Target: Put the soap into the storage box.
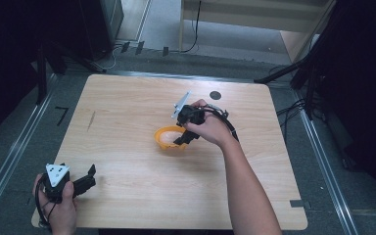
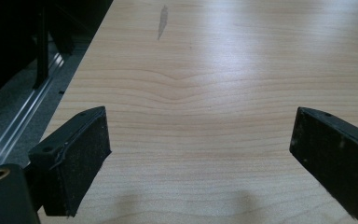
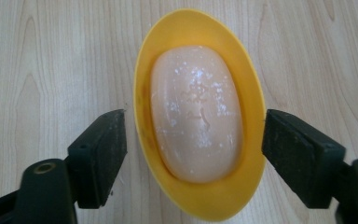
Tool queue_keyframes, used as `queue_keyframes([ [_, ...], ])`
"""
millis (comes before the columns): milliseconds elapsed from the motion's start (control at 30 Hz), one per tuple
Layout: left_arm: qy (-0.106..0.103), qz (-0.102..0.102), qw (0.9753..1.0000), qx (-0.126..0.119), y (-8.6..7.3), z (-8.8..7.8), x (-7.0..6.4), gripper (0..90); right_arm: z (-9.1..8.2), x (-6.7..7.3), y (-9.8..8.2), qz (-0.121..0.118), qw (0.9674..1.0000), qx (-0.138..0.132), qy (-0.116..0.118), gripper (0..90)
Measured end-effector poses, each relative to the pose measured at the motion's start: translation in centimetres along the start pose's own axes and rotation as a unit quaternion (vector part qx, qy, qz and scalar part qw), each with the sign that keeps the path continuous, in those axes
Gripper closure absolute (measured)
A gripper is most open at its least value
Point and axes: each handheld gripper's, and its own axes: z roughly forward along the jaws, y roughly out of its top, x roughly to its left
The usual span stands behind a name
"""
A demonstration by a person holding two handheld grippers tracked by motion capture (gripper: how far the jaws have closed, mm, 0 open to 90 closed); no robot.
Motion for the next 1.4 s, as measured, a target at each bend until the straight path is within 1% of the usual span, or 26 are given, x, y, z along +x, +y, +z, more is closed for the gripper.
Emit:
queue_keyframes([
  [100, 0.001, 0.0, 1.0, 0.0, 0.0, 0.0, 0.0, 5.1, -0.4, 0.2, -0.7, 0.01, 0.9998, -0.014, -0.006, 16.4],
  [167, 0.001, 0.0, 1.0, 0.0, 0.0, 0.0, 0.0, 5.1, -0.7, 0.3, -1.1, 0.016, 0.9998, -0.011, -0.008, 13.2],
  [233, 0.001, 0.0, 1.0, 0.0, 0.0, 0.0, 0.0, 5.1, -0.9, 0.5, -1.6, 0.02, 0.9996, -0.011, -0.017, 13.2],
  [367, 0.001, 0.001, 1.0, 0.001, 0.0, 0.0, 0.0, 5.1, -1.7, 0.8, -2.7, 0.027, 0.9992, -0.019, -0.023, 12.8],
  [467, 0.003, 0.002, 1.0, 0.003, 0.0, 0.0, 0.0, 5.1, -2.4, 1.1, -3.6, 0.037, 0.9985, -0.023, -0.033, 12.8],
  [500, 0.003, 0.002, 1.0, 0.002, 0.0, 0.0, -0.1, 5.1, -2.6, 1.2, -4.0, 0.043, 0.9981, -0.028, -0.035, 12.7],
  [533, 0.003, 0.002, 1.0, 0.002, 0.0, 0.0, 0.0, 5.1, -2.9, 1.3, -4.3, 0.048, 0.9978, -0.029, -0.036, 12.3],
  [600, 0.002, 0.001, 1.0, 0.003, 0.0, 0.0, 0.0, 5.1, -3.4, 1.5, -4.9, 0.051, 0.9975, -0.03, -0.039, 10.5],
  [633, 0.001, 0.0, 1.0, 0.002, 0.0, 0.0, 0.0, 5.1, -3.6, 1.6, -5.2, 0.059, 0.9971, -0.031, -0.038, 9.9],
  [700, 0.001, 0.001, 1.0, 0.003, 0.0, 0.0, 0.0, 5.1, -4.2, 1.8, -5.9, 0.062, 0.9963, -0.038, -0.046, 9.0],
  [733, 0.002, 0.001, 1.0, 0.003, 0.0, 0.0, 0.0, 5.1, -4.4, 2.0, -6.2, 0.069, 0.9958, -0.04, -0.046, 8.1],
  [767, 0.002, 0.001, 1.0, 0.003, 0.0, 0.0, 0.0, 5.1, -4.6, 2.1, -6.5, 0.068, 0.996, -0.038, -0.044, 6.9],
  [967, 0.002, 0.001, 1.0, 0.004, 0.0, 0.0, 0.0, 5.1, -5.4, 2.8, -8.3, 0.089, 0.9938, -0.04, -0.053, 4.1],
  [1033, 0.002, 0.001, 1.0, 0.003, 0.0, 0.0, 0.0, 5.1, -5.5, 3.1, -8.9, 0.092, 0.9933, -0.042, -0.055, 3.8],
  [1100, 0.001, 0.001, 1.0, 0.002, 0.0, 0.1, 0.0, 5.1, -5.6, 3.4, -9.4, 0.1, 0.9924, -0.044, -0.057, 3.7],
  [1200, 0.003, 0.003, 1.0, 0.003, 0.0, 0.0, 0.0, 5.2, -5.8, 3.8, -10.1, 0.107, 0.9911, -0.045, -0.065, 3.0],
  [1233, 0.003, 0.003, 1.0, 0.003, 0.0, 0.0, 0.0, 5.1, -5.9, 3.9, -10.3, 0.116, 0.9898, -0.047, -0.067, 3.0],
  [1300, 0.002, 0.003, 1.0, 0.002, 0.0, 0.0, 0.0, 5.2, -6.1, 4.2, -10.9, 0.126, 0.988, -0.047, -0.076, 3.0],
  [1333, 0.003, 0.003, 1.0, 0.002, 0.0, 0.0, 0.0, 5.1, -6.1, 4.3, -11.2, 0.129, 0.9875, -0.049, -0.076, 3.0],
  [1367, 0.003, 0.002, 1.0, 0.003, 0.0, 0.0, 0.0, 5.1, -6.2, 4.4, -11.5, 0.135, 0.9864, -0.049, -0.079, 3.0],
  [1400, 0.003, 0.002, 1.0, 0.003, 0.0, 0.1, 0.0, 5.1, -6.2, 4.5, -11.8, 0.138, 0.9855, -0.054, -0.083, 3.0],
])
